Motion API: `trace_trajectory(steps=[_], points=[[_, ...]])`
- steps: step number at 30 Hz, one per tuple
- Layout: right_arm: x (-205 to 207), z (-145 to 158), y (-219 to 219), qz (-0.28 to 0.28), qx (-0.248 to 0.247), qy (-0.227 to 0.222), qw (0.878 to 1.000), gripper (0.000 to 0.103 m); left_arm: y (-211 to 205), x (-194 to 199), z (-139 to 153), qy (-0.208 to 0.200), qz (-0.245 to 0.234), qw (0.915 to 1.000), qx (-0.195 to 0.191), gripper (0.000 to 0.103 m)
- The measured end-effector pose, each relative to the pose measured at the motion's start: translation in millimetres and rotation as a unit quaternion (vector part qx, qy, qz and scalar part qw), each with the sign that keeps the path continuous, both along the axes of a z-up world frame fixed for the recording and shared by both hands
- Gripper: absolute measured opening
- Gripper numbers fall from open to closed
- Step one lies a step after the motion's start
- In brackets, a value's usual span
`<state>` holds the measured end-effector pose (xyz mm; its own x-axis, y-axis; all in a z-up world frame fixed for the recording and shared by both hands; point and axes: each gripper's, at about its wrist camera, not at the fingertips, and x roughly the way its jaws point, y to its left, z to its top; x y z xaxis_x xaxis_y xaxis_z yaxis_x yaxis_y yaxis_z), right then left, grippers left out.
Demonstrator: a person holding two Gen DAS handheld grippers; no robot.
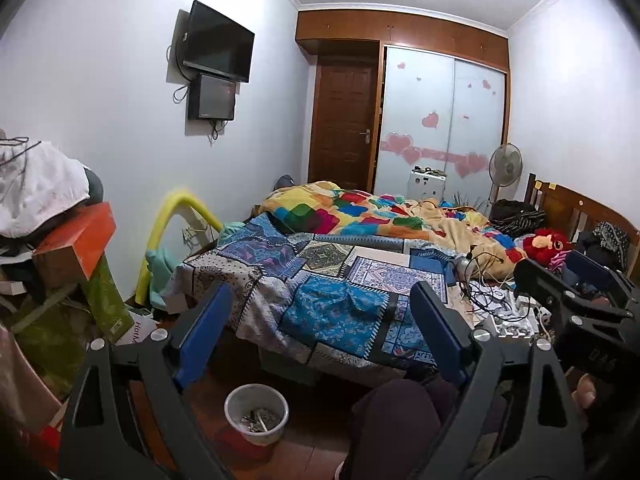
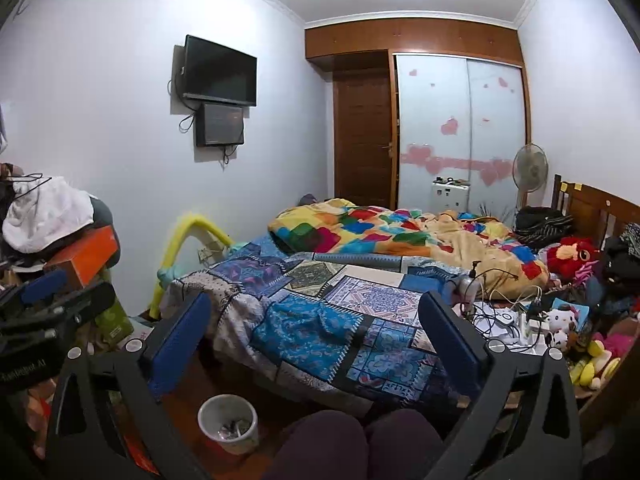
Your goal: Collect trash
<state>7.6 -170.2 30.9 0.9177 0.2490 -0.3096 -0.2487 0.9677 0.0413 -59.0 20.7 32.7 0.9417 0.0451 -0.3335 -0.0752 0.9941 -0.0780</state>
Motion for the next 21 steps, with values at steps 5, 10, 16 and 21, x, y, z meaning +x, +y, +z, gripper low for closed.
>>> trace_trajectory(steps=[5, 10, 16, 21], points=[[-1, 0, -3, 0.003, 0.007, 0.003, 1.0, 0.103, -2, -2, 0, -0.005, -0.005, 1.0, 0.004, 0.092], [-2, -2, -5, 0.004, 0.007, 0.004, 1.0, 0.103, -3, -4, 0, -0.005, -0.004, 1.0, 0.003, 0.093], [-11, -5, -8, 0.008, 0.009, 0.01, 1.0, 0.103, 1, -4, -2, -0.002, -0.002, 1.0, -0.002, 0.093], [-13, -6, -7, 0.012, 0.007, 0.016, 1.0, 0.103, 2, -4, -2, -0.002, 0.0, 1.0, -0.005, 0.094]])
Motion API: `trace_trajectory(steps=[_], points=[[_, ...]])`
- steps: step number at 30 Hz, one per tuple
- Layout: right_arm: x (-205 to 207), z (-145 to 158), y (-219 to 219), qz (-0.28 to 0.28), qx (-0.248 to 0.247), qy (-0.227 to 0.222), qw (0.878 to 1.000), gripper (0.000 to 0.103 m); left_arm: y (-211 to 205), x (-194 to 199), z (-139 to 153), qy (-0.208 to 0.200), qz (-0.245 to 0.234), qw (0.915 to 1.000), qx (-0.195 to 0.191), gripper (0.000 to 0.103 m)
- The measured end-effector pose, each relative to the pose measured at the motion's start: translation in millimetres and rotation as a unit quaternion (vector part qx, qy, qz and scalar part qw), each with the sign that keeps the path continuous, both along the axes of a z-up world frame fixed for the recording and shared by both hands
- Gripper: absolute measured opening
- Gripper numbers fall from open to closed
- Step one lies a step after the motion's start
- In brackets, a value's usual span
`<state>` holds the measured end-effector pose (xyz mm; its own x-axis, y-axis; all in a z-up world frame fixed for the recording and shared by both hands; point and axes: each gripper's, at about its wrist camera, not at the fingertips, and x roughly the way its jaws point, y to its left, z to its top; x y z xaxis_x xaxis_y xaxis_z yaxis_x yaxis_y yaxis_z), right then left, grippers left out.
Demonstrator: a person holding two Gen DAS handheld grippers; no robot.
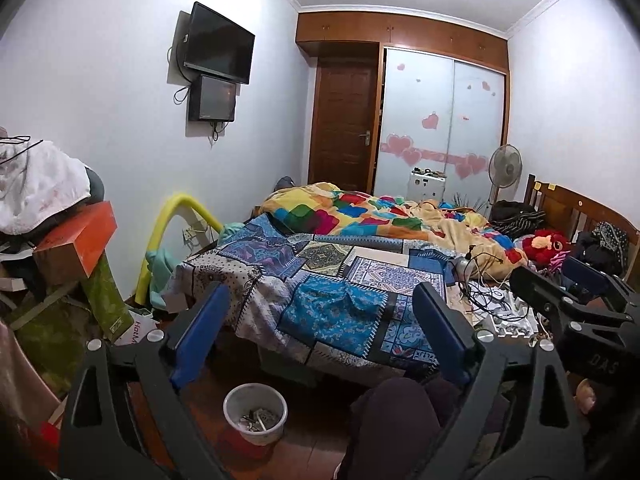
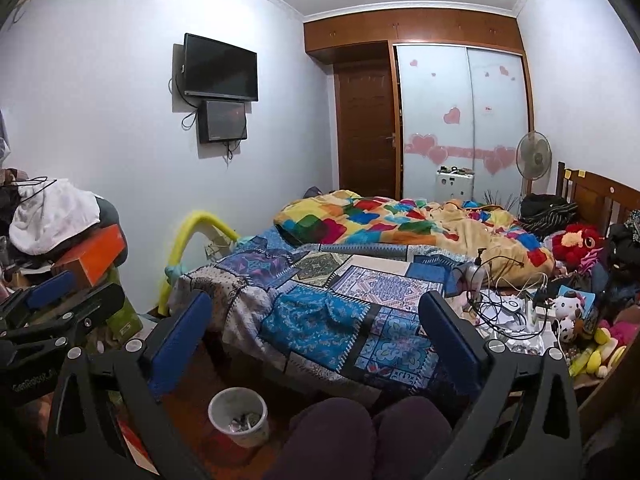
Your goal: Collect trash
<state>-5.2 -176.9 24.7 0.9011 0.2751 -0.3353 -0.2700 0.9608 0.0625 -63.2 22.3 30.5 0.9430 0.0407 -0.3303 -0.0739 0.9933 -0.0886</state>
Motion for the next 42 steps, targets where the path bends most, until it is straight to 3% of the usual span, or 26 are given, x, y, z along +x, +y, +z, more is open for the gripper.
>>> trace_trajectory(steps=[42], points=[[0.6, -0.2, -5.7, 0.008, -0.005, 0.007, 1.0, 0.103, 2.5, -3.1, -7.9, -0.003, 0.003, 1.0, -0.005, 0.101]])
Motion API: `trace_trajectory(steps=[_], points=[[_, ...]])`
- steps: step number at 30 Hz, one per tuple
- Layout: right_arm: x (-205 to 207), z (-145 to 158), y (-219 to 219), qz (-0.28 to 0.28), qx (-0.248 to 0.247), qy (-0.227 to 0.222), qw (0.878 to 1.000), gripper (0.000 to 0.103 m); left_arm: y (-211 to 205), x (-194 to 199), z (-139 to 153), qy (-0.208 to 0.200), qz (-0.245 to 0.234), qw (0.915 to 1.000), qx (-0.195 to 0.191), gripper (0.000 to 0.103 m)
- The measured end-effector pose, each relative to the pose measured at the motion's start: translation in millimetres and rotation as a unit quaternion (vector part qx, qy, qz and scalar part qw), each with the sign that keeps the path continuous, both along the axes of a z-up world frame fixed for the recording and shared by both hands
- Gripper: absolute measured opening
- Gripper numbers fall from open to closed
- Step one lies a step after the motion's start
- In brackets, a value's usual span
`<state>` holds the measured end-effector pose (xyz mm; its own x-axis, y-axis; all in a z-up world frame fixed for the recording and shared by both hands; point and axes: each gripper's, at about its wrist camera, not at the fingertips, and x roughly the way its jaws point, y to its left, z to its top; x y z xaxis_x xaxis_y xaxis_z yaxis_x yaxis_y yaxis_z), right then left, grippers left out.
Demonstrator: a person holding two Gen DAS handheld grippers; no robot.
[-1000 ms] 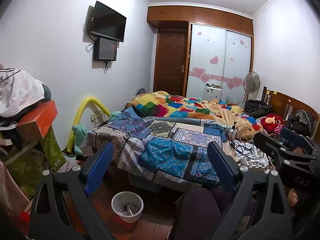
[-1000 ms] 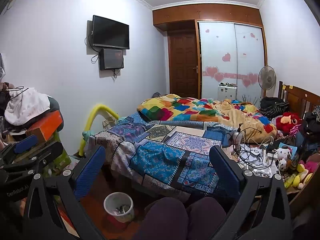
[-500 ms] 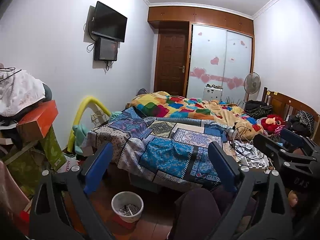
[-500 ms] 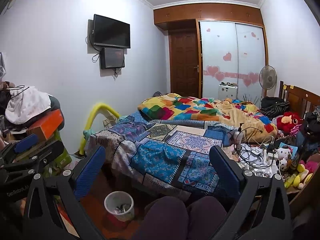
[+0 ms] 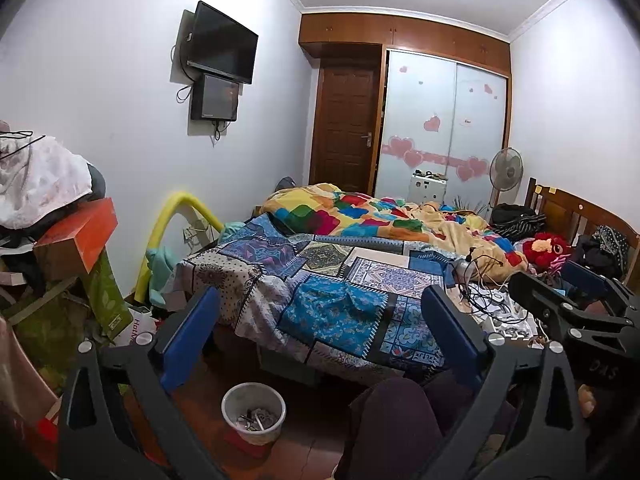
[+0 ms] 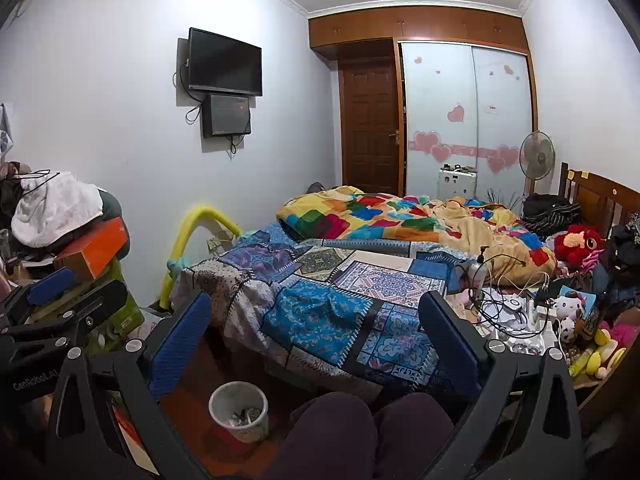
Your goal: Collect trash
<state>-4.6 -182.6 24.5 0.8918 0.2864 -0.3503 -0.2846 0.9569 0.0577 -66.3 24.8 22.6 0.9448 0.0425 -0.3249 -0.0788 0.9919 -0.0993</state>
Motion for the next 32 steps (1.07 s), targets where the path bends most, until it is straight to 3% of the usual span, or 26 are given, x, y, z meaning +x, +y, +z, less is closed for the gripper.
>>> trace_trajectory(steps=[32], points=[[0.5, -2.9, 0.1, 0.007, 0.002, 0.009, 1.0, 0.103, -6.5, 4.6, -0.2, 0.0, -0.004, 1.0, -0.003, 0.102]])
